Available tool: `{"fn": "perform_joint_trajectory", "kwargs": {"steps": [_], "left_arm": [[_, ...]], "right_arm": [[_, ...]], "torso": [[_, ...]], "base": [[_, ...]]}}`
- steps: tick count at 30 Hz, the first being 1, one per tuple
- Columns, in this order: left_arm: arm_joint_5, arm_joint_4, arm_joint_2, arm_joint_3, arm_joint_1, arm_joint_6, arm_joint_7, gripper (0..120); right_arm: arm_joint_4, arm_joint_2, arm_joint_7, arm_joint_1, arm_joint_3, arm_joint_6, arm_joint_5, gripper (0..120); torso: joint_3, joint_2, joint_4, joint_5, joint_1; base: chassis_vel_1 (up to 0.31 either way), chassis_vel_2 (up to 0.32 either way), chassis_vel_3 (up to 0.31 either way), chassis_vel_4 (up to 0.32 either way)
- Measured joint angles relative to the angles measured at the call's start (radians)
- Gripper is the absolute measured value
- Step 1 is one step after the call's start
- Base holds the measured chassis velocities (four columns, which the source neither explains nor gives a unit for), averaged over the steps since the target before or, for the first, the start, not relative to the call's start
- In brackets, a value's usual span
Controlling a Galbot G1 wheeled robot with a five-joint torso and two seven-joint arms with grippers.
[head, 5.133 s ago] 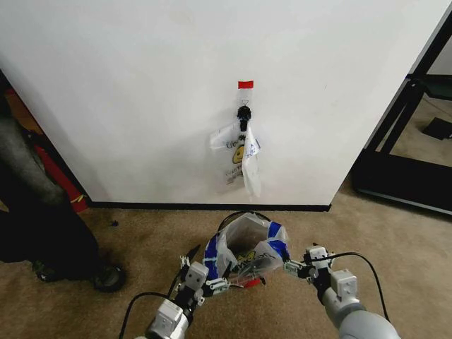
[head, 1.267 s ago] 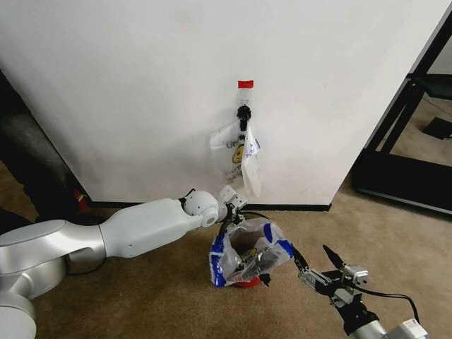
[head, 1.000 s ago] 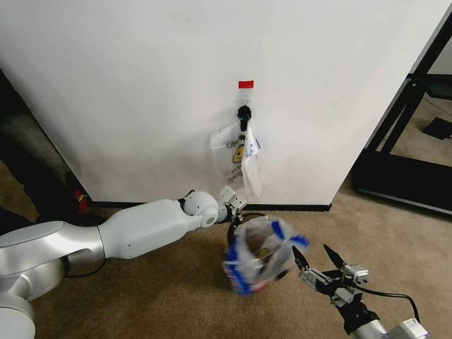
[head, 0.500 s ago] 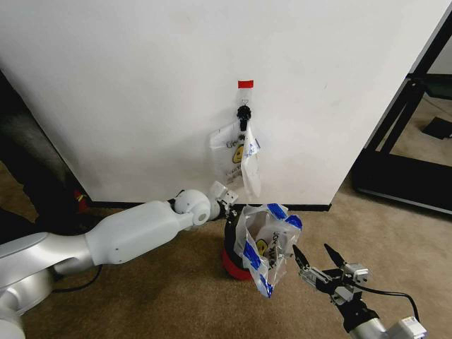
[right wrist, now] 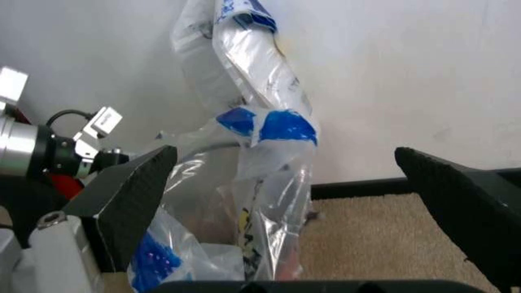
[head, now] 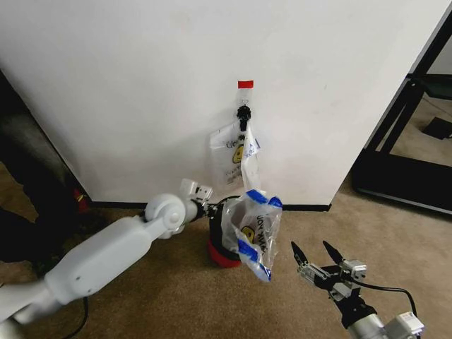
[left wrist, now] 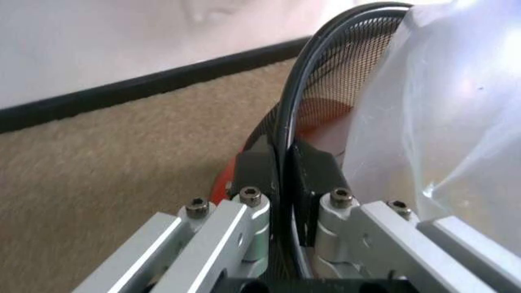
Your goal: Pick up the garbage bag from the wall and place it over the trash bin.
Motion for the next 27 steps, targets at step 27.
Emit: {"fn": "perform_joint_trajectory", "kwargs": {"steps": [27], "left_arm": [[-0.069, -0.157, -0.096, -0.257, 0.309, -0.014, -0.202, 4]], "right_arm": [[0.021, 0.005, 0.039, 0.005, -0.048, -0.032, -0.045, 100]], "torso": [[0.0, 0.0, -0.0003, 0.0002, 0.0]], "base": [[0.0, 0.0, 0.0, 0.0]]}}
